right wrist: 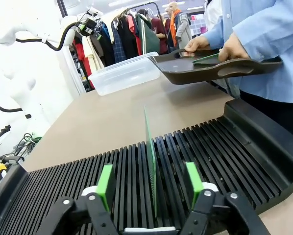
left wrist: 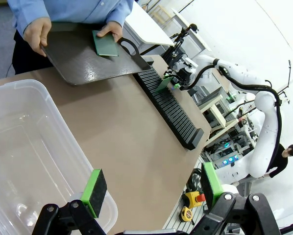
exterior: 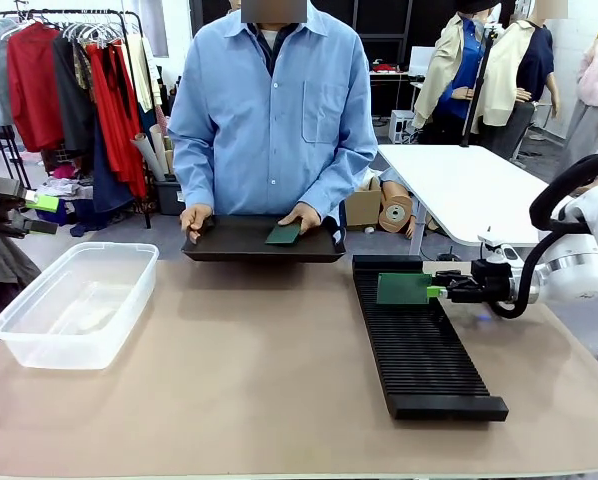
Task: Sort PCBs into racks and boxes based on the side picked up.
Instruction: If the short side of the Blank PCB is picked up, insert it into the PCB Rack ; if the long side is picked up, place it in the Organizing box.
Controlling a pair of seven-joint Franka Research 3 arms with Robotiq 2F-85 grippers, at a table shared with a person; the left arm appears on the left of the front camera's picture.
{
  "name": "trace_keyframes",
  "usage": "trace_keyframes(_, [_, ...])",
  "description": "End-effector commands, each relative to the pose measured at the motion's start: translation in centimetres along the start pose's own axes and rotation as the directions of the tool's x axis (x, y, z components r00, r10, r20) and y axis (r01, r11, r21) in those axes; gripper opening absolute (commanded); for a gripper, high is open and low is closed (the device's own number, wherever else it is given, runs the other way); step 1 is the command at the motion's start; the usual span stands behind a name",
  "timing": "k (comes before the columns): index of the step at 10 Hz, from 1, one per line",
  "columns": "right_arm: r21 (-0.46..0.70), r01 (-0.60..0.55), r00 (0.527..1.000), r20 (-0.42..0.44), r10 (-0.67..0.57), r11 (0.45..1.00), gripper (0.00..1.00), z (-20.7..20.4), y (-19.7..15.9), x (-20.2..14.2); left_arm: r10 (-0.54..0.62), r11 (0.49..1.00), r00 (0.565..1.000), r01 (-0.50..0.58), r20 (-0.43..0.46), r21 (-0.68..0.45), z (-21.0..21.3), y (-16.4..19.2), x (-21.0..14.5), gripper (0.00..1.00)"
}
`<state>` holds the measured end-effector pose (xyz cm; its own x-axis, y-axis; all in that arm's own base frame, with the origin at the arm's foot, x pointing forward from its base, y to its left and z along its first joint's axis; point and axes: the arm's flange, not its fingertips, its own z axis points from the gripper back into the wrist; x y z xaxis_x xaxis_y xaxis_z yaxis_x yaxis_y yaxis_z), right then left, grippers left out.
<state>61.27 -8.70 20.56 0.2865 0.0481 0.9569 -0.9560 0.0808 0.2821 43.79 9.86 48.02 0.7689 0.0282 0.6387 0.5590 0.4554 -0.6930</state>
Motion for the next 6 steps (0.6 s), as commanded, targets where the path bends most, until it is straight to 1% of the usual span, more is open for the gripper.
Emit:
trace_keyframes(1, [0.003,0.018,0.999,0.029,-0.018,1.000,1.00,-0.07,-0.12,0.99,-0.002,1.000,1.000,0.002,0.005,-0.005,0.10,-0.09,0.02,1.00])
trace_keyframes(3, [0.034,0.039,0.999,0.022,-0.039,0.999,1.00,-0.32,-0.32,1.06,-0.002,1.000,1.000,0.002,0.005,-0.005,0.10,-0.09,0.02,1.00])
trace_keyframes(4, [0.005,0.004,1.000,0.006,-0.004,1.000,1.00,-0.02,0.06,0.08,-0.002,1.000,1.000,0.002,0.005,-0.005,0.10,-0.09,0.02,1.00])
trace_keyframes(6, [0.005,0.004,1.000,0.006,-0.004,1.000,1.00,-0.02,0.06,0.08,-0.002,1.000,1.000,0.002,0.005,-0.005,0.10,-0.09,0.02,1.00])
